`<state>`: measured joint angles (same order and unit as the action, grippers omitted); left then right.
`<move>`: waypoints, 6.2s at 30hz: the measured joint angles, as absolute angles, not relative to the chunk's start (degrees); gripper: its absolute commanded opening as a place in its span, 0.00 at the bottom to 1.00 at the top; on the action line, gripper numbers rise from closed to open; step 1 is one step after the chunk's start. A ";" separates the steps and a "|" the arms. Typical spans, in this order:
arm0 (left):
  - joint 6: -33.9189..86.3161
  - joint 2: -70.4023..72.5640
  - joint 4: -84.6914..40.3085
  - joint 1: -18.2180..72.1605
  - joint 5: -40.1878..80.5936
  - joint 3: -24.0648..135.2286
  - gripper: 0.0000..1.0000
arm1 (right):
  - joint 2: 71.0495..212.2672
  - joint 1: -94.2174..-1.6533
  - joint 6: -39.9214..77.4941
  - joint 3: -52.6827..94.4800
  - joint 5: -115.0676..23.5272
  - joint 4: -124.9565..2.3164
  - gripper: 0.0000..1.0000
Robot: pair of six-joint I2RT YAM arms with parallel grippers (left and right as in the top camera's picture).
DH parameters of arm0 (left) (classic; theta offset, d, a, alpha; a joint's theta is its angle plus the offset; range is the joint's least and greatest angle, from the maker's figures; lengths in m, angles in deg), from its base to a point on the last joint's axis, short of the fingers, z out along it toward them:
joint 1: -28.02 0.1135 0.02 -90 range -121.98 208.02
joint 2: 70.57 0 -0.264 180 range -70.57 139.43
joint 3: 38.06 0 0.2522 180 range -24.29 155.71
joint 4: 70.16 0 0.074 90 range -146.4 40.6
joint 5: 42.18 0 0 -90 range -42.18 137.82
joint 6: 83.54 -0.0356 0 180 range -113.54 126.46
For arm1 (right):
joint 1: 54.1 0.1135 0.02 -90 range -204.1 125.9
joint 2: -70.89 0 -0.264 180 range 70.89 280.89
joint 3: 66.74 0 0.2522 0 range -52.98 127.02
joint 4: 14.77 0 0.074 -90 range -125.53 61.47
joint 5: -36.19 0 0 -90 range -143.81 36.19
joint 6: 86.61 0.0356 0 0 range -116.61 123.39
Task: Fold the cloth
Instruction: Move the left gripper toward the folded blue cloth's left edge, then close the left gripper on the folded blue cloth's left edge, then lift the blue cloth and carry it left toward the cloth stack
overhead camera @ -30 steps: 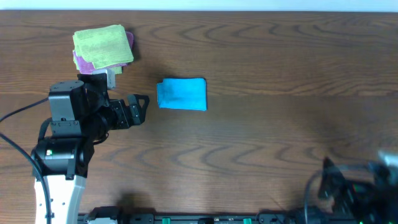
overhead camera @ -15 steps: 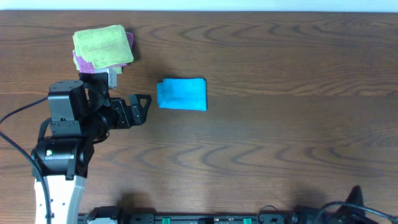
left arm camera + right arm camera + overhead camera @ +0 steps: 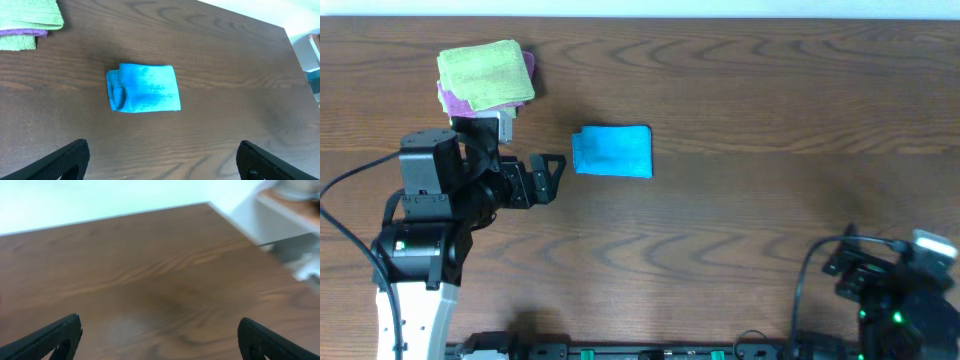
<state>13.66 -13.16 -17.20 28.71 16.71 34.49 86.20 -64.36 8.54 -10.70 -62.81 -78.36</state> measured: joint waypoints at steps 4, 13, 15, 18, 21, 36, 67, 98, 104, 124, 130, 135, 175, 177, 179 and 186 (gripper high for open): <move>13.45 -13.16 -16.28 28.71 16.86 34.47 0.95 | 86.26 -64.34 8.49 -14.61 -55.46 -77.02 0.99; 13.62 -13.27 -20.30 28.71 17.65 27.26 0.95 | 86.24 -64.34 8.34 -16.07 -42.87 -76.98 0.99; 14.14 -13.25 -22.38 28.71 17.80 24.39 0.95 | 86.24 -64.34 8.34 -16.27 -41.89 -77.11 0.99; 15.70 -13.25 -25.66 28.71 17.82 20.35 0.95 | 86.24 -64.34 8.34 -16.40 -41.26 -77.11 0.99; 16.99 -12.92 -28.32 28.71 17.82 17.66 0.95 | 86.24 -64.34 8.34 -16.42 -40.69 -77.33 0.99; 23.91 10.05 -50.83 28.71 11.18 14.40 0.95 | 86.24 -64.34 8.34 -16.42 -40.51 -79.25 0.99; 18.21 7.21 -53.55 31.83 13.65 14.25 0.95 | 86.24 -64.34 8.34 -16.42 -40.51 -80.78 0.99; 24.33 36.70 -85.43 36.99 -6.62 14.14 0.95 | 86.24 -64.34 8.34 -16.42 -40.51 -81.26 0.99; 27.17 37.70 -86.13 37.01 -9.13 14.27 0.95 | 86.24 -64.34 8.34 -16.42 -40.51 -81.26 0.99; 31.32 39.87 -84.30 31.38 -13.94 16.04 0.95 | 86.24 -64.34 8.34 -16.42 -40.49 -81.26 0.99; 32.20 39.87 -84.32 29.98 -13.28 16.20 0.95 | 86.24 -64.34 8.34 -16.42 -40.51 -81.26 0.99; 32.42 39.87 -84.36 29.12 -12.65 16.35 0.95 | 86.24 -64.34 8.34 -16.42 -40.51 -81.26 0.99; 44.11 46.71 -94.94 26.65 -12.39 19.89 0.86 | 86.24 -64.34 8.34 -16.42 -40.51 -82.29 0.99; 43.94 46.77 -94.85 26.28 -12.15 20.00 0.82 | 86.24 -64.34 8.34 -16.42 -40.51 -82.29 0.99; 43.80 47.12 -95.01 25.15 -11.86 20.11 0.75 | 86.24 -64.34 8.34 -16.42 -40.49 -82.29 0.99; 42.78 49.18 -94.11 20.62 -10.62 19.67 0.06 | 86.24 -64.34 8.34 -16.42 -40.51 -82.31 0.99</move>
